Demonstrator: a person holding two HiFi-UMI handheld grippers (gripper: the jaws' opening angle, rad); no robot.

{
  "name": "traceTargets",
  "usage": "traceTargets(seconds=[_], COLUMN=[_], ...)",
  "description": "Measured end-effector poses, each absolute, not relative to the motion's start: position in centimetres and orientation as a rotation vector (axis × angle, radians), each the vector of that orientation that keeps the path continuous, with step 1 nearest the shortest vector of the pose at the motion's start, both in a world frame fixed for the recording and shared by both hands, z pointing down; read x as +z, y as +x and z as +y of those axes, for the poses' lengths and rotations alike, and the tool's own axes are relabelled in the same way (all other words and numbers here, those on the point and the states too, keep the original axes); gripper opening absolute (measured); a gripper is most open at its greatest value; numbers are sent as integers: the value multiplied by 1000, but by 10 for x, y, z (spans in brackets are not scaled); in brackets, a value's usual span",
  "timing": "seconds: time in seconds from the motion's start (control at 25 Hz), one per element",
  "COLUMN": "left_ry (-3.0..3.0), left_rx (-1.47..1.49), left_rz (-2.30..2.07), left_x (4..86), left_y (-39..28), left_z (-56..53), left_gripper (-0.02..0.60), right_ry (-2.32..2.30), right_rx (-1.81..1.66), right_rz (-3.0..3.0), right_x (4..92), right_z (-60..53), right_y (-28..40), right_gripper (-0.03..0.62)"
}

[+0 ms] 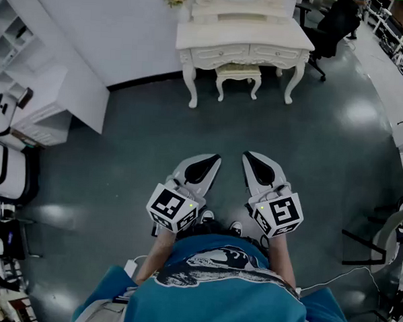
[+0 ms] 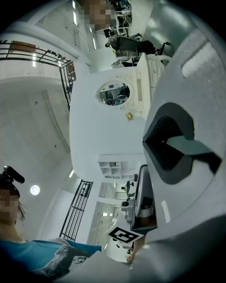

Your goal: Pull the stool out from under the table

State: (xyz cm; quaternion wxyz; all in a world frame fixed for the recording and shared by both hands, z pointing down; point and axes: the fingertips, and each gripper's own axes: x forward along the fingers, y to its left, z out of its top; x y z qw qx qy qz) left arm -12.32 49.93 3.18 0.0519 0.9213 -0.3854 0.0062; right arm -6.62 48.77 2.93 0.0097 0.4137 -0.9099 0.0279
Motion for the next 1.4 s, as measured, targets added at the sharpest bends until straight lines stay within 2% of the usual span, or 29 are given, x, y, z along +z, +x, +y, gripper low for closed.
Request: traceTargets(seconds=[1.16, 1.4], left_ry=[2821, 2797], left_rx=[148, 152], left_rz=[-1125, -1105], left_x=[59, 70], left_y=[-202, -200], left_z=[485, 470], left_gripper=[12, 12], right_ry=[1461, 1494], right_rx=[212, 239], right_rz=[-2776, -2739], right_x=[57, 67], right_z=[481, 475], right_y=[-125, -116], right_gripper=[2, 2])
